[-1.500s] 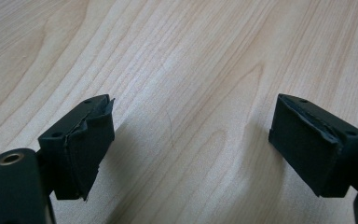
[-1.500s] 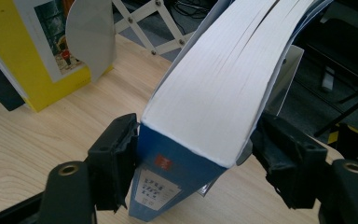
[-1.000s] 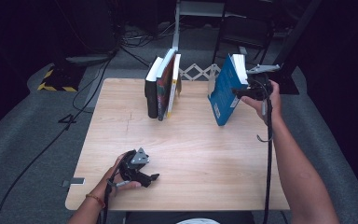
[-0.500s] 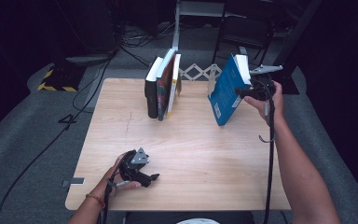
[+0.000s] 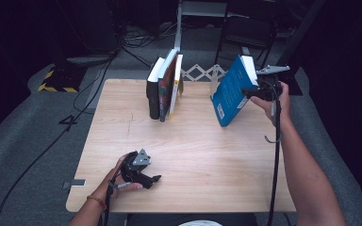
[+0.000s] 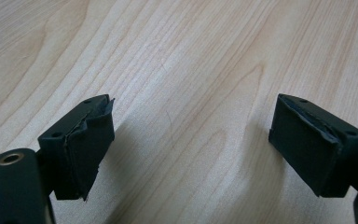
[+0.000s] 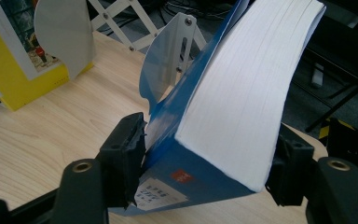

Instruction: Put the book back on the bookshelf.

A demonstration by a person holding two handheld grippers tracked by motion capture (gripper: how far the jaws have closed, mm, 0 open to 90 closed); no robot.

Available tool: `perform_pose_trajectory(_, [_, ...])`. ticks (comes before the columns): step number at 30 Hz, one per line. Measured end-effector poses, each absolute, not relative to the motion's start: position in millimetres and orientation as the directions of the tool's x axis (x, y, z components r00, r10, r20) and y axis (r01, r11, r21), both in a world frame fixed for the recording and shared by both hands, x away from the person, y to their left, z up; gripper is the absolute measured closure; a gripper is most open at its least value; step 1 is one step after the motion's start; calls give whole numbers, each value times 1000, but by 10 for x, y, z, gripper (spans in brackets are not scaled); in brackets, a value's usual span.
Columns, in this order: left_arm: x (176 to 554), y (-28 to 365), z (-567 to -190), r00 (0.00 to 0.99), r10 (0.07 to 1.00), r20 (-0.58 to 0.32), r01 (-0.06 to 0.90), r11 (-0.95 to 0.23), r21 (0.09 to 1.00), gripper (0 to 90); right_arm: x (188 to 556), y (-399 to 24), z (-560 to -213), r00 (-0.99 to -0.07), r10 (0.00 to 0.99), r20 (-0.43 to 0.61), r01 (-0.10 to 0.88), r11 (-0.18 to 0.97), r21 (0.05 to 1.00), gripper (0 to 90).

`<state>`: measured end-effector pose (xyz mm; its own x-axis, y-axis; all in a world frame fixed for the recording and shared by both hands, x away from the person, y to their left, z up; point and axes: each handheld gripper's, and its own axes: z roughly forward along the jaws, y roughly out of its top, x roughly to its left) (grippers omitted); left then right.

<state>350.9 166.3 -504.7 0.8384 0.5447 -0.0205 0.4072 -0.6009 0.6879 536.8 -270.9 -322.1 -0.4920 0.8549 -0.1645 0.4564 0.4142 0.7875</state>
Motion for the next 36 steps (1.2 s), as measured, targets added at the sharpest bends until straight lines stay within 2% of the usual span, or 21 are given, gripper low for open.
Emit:
perform_pose_trajectory(17, [3509,1663,-5047,838,545,-20,407,-601,688,139,5316,-2852,-3244,-481,866,-135,470,385,794,363])
perform_pose_trajectory(36, [3508,1662,-5047,838,545,-20,407,-601,688,139,5042,-2995,-3326,-520,840,-153,462,427,777,356])
